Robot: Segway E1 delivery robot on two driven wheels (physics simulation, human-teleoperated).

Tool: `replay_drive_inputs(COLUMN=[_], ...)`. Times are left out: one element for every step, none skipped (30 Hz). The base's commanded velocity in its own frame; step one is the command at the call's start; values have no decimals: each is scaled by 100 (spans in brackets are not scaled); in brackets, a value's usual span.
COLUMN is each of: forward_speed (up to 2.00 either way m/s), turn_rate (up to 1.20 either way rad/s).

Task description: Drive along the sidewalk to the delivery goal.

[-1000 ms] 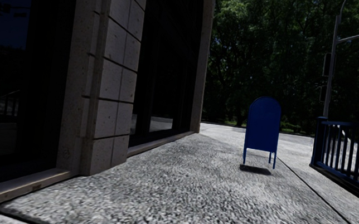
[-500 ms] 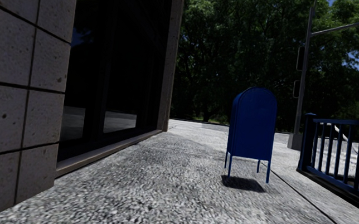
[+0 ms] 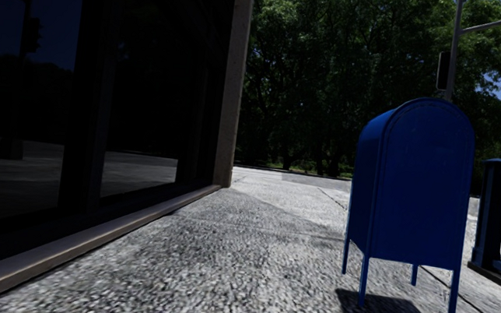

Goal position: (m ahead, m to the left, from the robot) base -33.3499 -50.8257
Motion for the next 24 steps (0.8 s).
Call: replay_drive_inputs(forward_speed=[200,200,200,200,200,200,200,200,200,200,200,200,200,200,200,200,200,200,200,200,200,200,200,200], turn_rate=[0,0,0,0,0,0,0,0,0,0,0,0,0,0,0,0,0,0,0,0,-41,-41,-82,-94])
